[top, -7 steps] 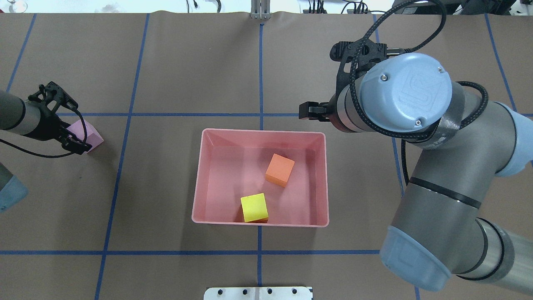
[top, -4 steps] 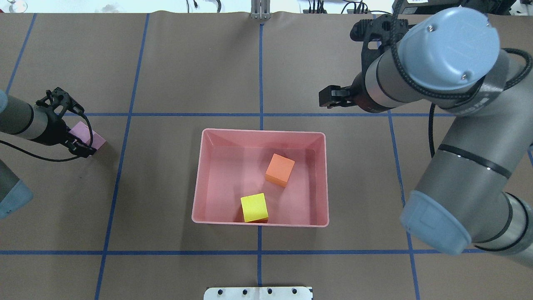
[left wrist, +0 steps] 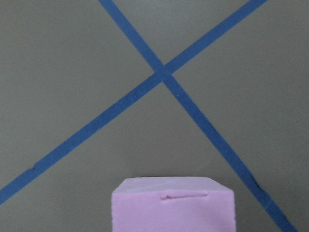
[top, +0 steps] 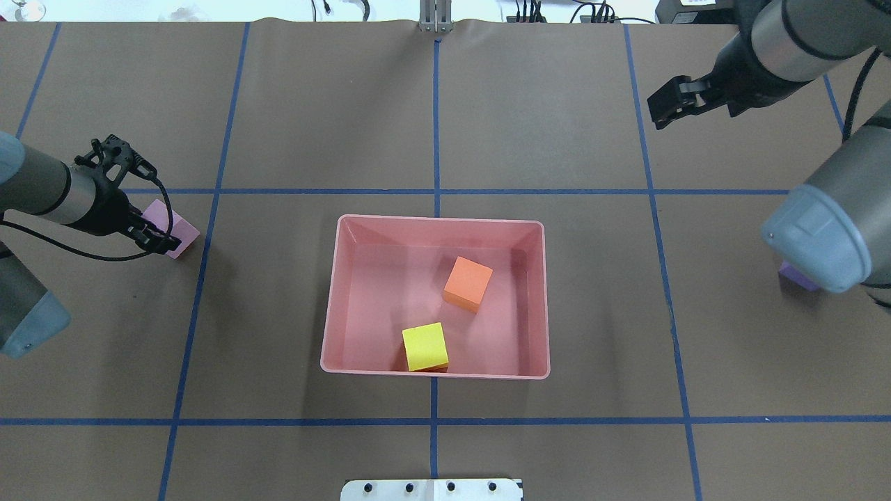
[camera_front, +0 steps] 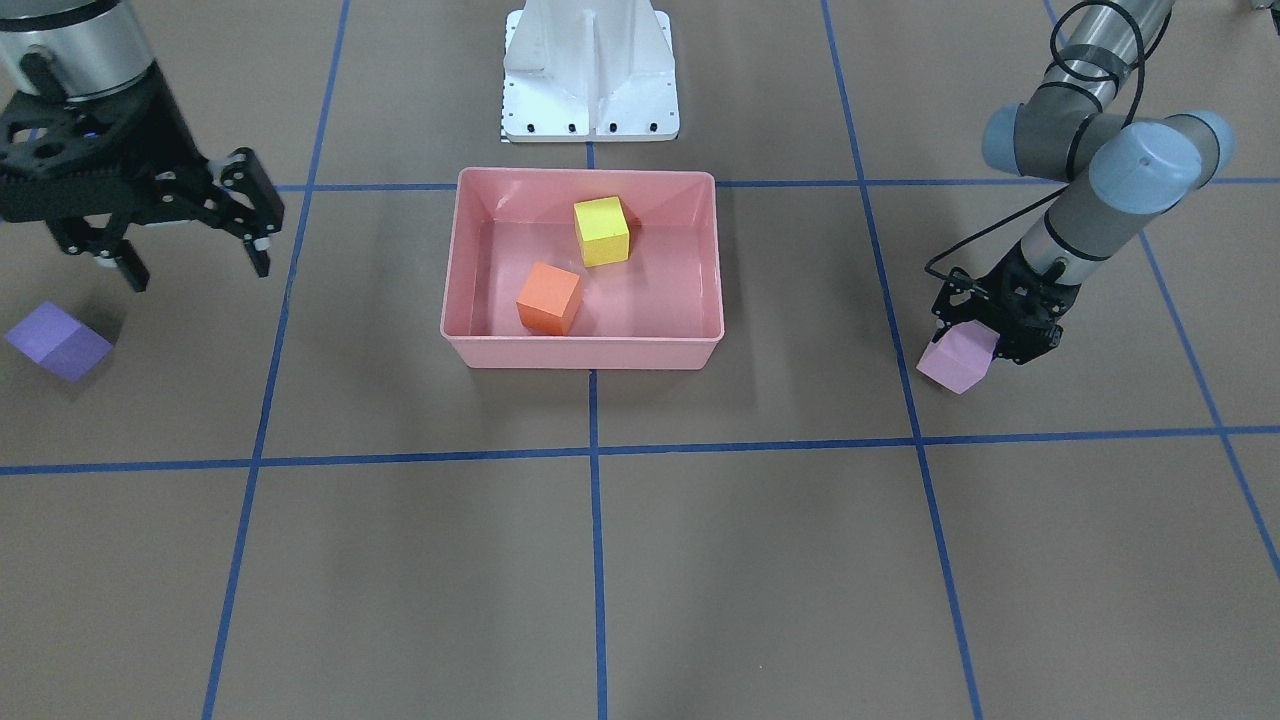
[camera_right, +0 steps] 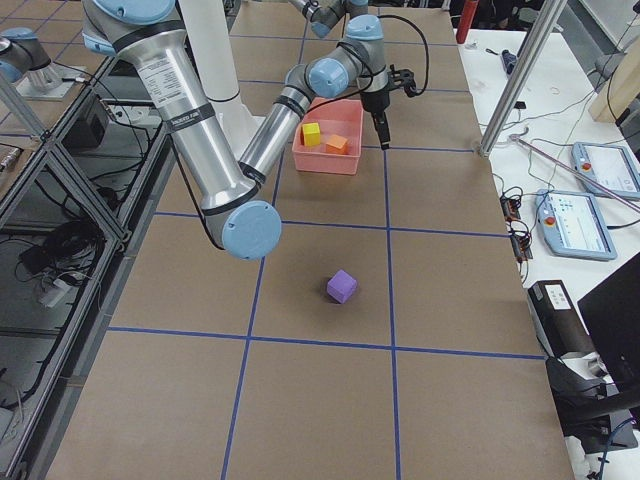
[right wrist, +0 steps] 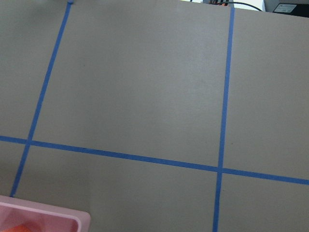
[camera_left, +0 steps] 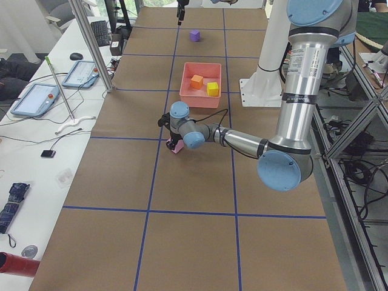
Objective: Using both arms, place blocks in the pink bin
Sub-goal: 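Drop the pink cube into the bin while the right gripper lowers onto the purple cube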
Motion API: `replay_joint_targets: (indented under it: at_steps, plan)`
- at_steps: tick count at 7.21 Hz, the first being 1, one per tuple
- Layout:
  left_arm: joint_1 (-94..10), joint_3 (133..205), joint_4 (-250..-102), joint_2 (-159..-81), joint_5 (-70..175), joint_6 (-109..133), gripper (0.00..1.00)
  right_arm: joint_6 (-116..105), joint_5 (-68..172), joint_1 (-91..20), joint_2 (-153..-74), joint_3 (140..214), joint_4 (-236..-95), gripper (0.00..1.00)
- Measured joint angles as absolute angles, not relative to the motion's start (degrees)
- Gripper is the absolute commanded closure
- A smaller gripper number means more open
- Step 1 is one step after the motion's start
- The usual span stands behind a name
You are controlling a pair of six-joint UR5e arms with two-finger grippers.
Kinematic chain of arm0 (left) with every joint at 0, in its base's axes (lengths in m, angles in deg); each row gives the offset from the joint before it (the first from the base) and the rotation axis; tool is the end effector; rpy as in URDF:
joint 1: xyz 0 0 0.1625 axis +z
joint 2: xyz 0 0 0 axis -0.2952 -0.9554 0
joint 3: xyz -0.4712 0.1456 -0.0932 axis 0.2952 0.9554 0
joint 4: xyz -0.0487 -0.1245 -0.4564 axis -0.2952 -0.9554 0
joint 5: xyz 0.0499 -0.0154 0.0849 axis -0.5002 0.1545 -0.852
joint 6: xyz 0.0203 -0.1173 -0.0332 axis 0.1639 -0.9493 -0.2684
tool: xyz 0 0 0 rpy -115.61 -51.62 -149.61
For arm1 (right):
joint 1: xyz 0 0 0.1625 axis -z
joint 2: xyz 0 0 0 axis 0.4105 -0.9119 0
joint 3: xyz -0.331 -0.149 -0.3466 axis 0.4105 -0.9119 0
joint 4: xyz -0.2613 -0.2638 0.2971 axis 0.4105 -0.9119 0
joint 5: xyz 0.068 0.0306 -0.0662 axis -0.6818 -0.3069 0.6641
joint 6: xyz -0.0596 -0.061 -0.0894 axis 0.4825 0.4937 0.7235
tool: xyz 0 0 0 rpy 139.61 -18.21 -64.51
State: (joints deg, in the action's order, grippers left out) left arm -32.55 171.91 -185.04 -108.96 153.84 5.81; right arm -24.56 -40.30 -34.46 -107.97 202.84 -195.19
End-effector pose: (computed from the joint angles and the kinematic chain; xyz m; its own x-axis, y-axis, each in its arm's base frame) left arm 0.3777 -0.5479 0.5601 0.5109 0.6095 -0.6062 -0.2731 0.7837 0.5579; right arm -0.2600 -0.5810 0.2703 0.7512 -0.1744 0.6366 -0.0351 0.9526 0.3023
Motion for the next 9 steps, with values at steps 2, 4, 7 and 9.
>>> replay_joint_targets:
  at_steps: [2, 4, 7, 9]
  plan:
    - [-32.7, 178.1, -179.8, -112.5, 155.9, -3.4, 0.8, -18.2, -45.4, -39.7, -113.9, 198.5, -186.5, 0.0]
    - [-31.4, 188.0, -166.1, -118.5, 156.2, -12.1, 0.8, -14.8, -48.4, -41.9, -122.0, 194.8, -174.4, 0.0]
    - [-22.0, 192.3, -156.1, -128.3, 152.3, -23.8, 0.44, -6.9, -49.2, -42.6, -133.7, 193.4, -162.3, 0.0]
    - [-14.6, 191.1, -155.5, -132.2, 144.4, -28.5, 0.0, -2.0, -49.8, -42.6, -138.6, 192.6, -156.2, 0.0]
